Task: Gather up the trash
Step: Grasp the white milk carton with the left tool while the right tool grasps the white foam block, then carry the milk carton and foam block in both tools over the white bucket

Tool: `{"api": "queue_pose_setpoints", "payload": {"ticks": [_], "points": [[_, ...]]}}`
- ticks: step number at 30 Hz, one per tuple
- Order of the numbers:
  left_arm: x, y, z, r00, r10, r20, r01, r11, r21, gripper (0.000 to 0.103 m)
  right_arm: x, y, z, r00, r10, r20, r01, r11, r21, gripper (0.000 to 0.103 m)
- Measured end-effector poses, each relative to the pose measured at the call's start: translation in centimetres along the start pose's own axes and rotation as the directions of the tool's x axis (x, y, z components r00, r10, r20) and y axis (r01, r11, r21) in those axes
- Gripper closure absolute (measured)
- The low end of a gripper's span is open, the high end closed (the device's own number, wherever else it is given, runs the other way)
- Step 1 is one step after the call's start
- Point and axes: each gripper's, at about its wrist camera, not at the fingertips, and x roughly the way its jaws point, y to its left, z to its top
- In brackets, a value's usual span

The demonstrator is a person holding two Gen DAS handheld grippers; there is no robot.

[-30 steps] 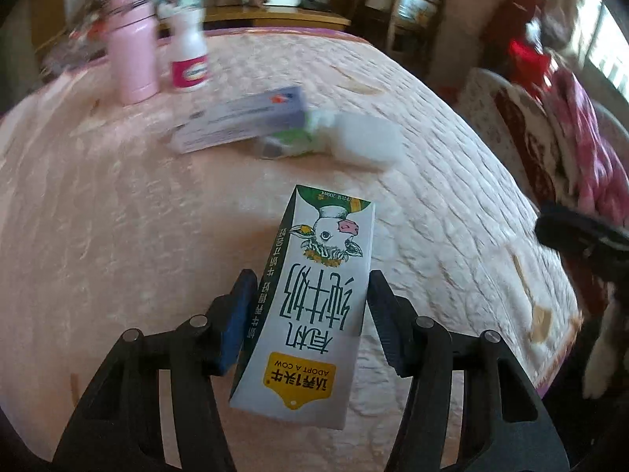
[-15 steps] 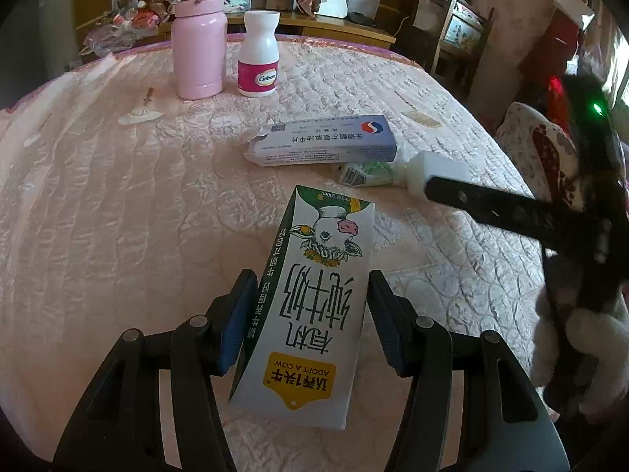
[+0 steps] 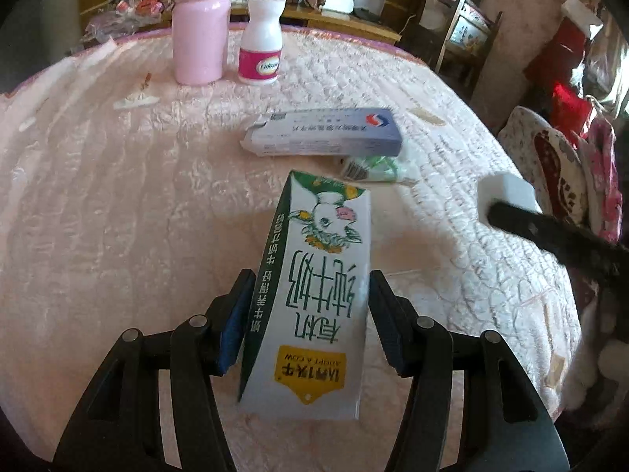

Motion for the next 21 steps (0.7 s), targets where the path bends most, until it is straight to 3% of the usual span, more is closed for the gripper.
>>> {"api": "queue_pose_setpoints", "payload": {"ticks": [11,21], "points": [[-2.7,-5.1,-0.8,0.998,-0.056,0.038,0.052,0.995,0.081,0.05,-7.1,-2.8,-5.2,0.998,-0.041,0.04,0.042,0.999,-0.009,0.052],[-4.6,-10.8,-0.8,0.991,-0.113,0.065,0.101,0.98,0.174,0.05,-11.7,-5.2,-6.8,0.993,-0.085,0.083,0.084,0.996,0.018,0.052]]}}
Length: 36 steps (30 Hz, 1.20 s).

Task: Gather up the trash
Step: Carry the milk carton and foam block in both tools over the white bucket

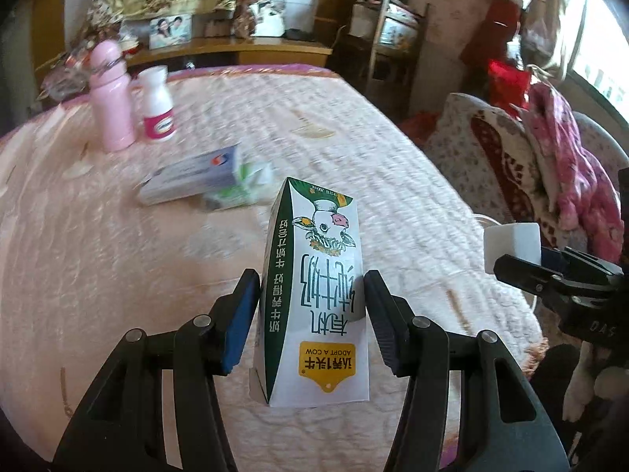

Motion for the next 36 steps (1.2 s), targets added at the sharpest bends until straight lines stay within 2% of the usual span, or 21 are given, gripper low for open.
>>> {"api": "queue_pose_setpoints", "payload": {"ticks": [15,26,36], "points": [[0.8,-8.8,1.3,0.996,-0.088,0.001,0.087,0.989,0.121,0.05,-5.1,-6.3,-2.0,0.995,-0.089,0.043,0.086,0.993,0.077,0.051],[2.5,-14.8,2.3,0.991,-0.133,-0.018,0.134,0.972,0.195,0.05,-6.9,-10.8,-3.9,0.989,-0.141,0.047,0.132,0.98,0.149,0.051],[4.2,-18.6,2.4,0.986,-0.161,-0.047,0.168,0.957,0.235,0.05,-7.7,-14.4,-5.5,0.984,-0.174,0.04,0.161,0.963,0.218,0.051]]}}
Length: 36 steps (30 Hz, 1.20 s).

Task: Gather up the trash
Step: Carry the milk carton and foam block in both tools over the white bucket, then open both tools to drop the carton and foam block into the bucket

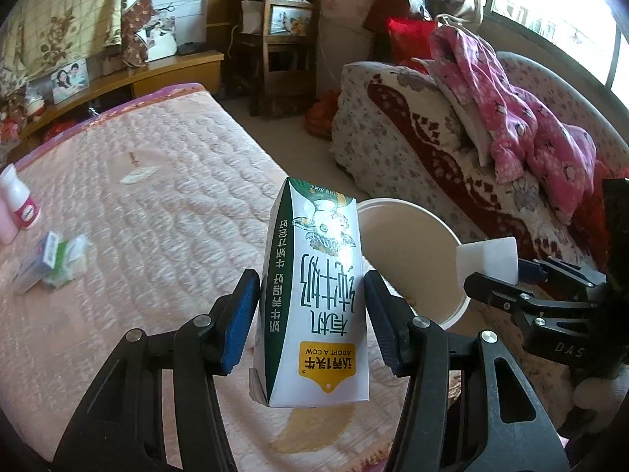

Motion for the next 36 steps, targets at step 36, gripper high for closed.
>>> {"api": "queue_pose_setpoints", "payload": {"ticks": [36], "points": [[8.6,-7.2,1.9,0.983,-0.137,-0.125,0.14,0.99,0.015,0.05,3.5,-8.3,-2.1,0.995,-0.059,-0.085,0.069,0.99,0.12,0.048]]}}
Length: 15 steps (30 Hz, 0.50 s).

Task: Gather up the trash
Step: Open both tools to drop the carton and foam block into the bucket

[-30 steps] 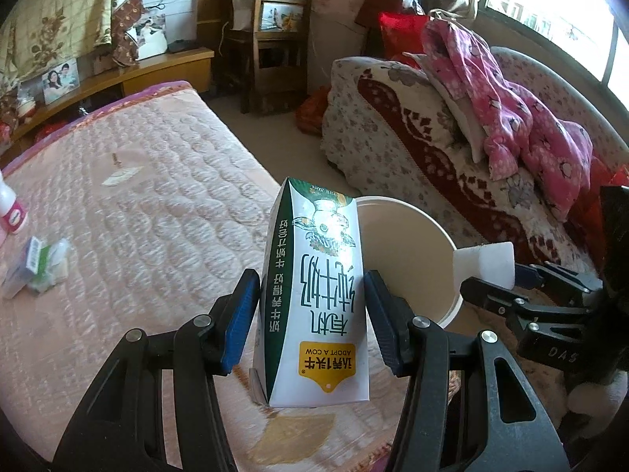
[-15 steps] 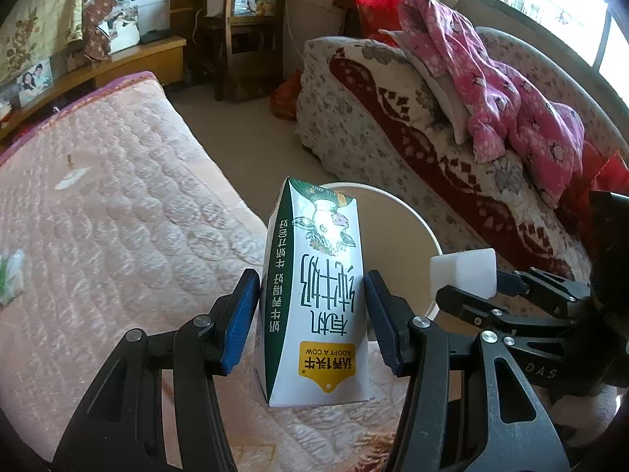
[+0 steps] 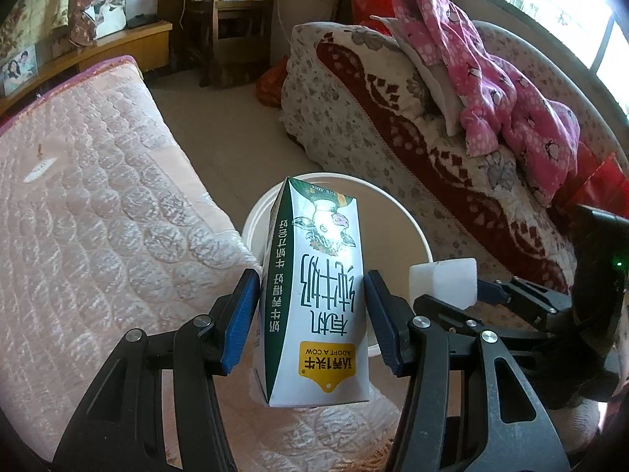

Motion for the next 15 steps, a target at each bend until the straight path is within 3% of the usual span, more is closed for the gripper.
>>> {"api": "queue_pose_setpoints", "payload": {"ticks": [9,15], "points": [[0.8,0.1,0.4,1.0,-0.024,0.0,0.024,1.0,-0.013,0.05,1.0,-0.6,0.1,1.0,-0.009,-0.015,0.009,1.0,0.01,0.048],[0.8,0.5,0.4,0.999,-0.05,0.007,0.05,0.999,-0.018,0.049,1.6,-0.9,0.3,1.0,-0.022,-0.022,0.022,0.999,0.032,0.038]]}}
